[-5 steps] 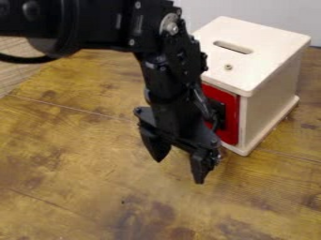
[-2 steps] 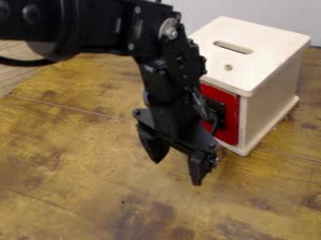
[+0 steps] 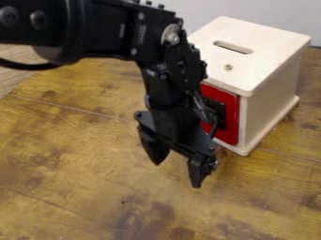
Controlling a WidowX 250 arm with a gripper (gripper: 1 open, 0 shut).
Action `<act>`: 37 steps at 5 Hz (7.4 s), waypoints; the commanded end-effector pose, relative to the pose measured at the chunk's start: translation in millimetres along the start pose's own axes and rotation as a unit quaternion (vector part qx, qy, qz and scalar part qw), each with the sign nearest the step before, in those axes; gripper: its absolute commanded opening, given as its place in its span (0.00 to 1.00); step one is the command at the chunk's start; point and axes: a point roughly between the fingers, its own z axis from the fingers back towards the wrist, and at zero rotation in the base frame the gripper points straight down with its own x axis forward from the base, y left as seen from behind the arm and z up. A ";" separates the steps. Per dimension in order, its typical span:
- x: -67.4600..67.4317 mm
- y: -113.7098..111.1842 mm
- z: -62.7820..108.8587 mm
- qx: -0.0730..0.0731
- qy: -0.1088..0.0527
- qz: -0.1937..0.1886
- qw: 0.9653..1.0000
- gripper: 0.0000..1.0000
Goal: Close the drawer
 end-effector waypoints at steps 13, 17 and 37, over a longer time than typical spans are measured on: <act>30.2 30.3 -6.1 0.027 -0.080 0.049 0.995 1.00; 28.4 37.6 -4.7 0.033 -0.107 0.063 0.992 1.00; 22.8 81.9 5.8 0.098 -0.135 0.123 0.978 1.00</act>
